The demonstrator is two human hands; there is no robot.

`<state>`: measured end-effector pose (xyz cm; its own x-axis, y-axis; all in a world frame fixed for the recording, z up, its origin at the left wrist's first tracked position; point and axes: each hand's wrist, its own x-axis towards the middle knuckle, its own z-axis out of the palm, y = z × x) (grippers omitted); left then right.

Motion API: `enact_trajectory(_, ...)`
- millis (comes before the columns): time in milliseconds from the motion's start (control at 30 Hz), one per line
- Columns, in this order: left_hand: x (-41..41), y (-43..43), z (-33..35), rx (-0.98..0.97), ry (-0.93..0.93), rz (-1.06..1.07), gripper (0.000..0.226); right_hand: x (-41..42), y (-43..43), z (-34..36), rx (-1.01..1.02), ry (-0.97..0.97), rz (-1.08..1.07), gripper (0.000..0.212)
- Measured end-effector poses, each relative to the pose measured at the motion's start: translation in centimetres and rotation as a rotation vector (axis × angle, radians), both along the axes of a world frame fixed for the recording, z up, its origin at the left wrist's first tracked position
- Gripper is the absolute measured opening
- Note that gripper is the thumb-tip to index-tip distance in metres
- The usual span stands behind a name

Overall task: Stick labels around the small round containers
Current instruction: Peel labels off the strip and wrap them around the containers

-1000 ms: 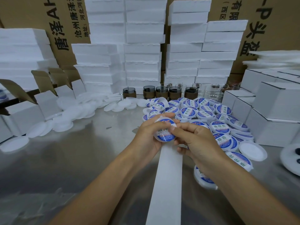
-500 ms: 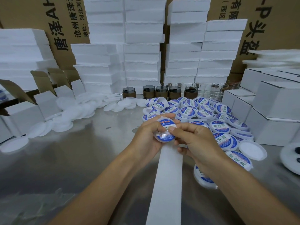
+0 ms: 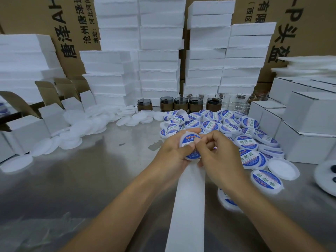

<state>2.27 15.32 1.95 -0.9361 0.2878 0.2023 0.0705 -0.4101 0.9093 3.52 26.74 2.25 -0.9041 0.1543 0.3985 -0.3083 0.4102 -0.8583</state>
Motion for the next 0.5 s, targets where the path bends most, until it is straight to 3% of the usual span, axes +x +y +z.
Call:
enact_trajectory(267,0.2,0.7,0.0,0.07,-0.022,-0.007,0.025,0.2,-0.4,-0.7,0.496,0.091,-0.147,0.022)
enact_trajectory(433,-0.2,0.1,0.1,0.129,-0.017,0.033,0.026,-0.3,0.1,-0.7,0.631,0.075,-0.258,0.042)
enact_trajectory(500,-0.3,-0.1,-0.1,0.123,-0.014,0.05,0.022,-0.4,0.5,-0.7,0.577,0.068,-0.196,0.042)
